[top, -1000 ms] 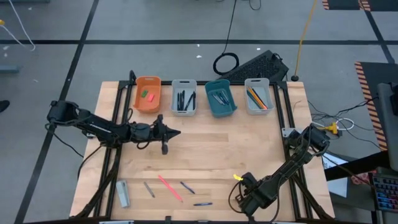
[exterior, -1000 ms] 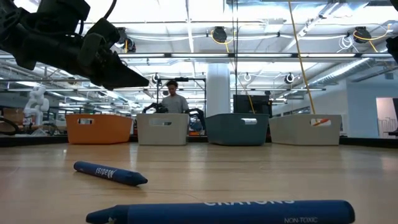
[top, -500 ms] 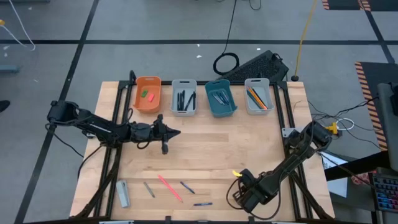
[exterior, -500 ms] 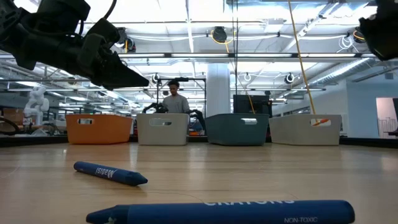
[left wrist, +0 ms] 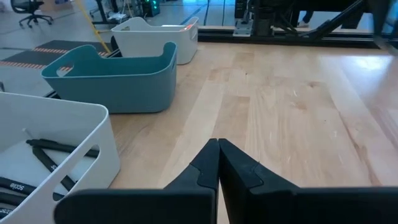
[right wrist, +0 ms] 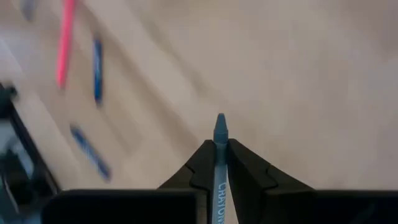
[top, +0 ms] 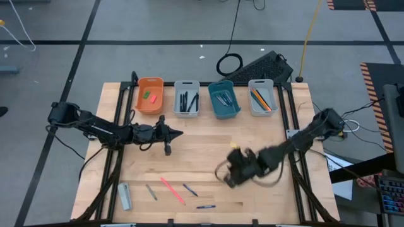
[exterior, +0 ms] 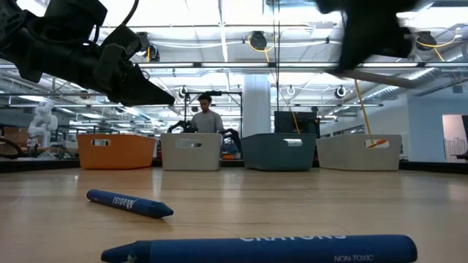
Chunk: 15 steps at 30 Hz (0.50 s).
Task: Sort crayons/erasers/pens/pencils in bins
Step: Put the gray crayon into the blue bin
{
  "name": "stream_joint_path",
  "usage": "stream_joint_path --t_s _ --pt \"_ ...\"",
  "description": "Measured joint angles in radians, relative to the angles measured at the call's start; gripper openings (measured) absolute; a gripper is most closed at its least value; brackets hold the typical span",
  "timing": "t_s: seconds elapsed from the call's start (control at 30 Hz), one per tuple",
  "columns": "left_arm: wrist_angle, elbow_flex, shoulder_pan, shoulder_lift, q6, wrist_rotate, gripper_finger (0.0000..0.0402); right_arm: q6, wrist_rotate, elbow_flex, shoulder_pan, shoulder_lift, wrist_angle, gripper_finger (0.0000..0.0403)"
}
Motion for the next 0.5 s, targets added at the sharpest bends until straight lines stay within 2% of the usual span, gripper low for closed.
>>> stream_joint_path --t_s 0.13,0.27,0.5 --pt "0.001 0.0 0.002 0.0 0.011 -0.003 0.0003 -0.213 0.045 0.0 -0.151 -0.075 0.067 0.0028" --pt "-0.001 0.0 0.01 0.0 0.014 -0.023 0.0012 -0.419 0.049 0.001 -0.329 -0.13 0.162 0.0028" --pt "-0.019 0.0 0.041 0.0 0.014 -0.017 0.0006 -0.709 -0.096 0.002 -0.652 -0.141 0.31 0.0029"
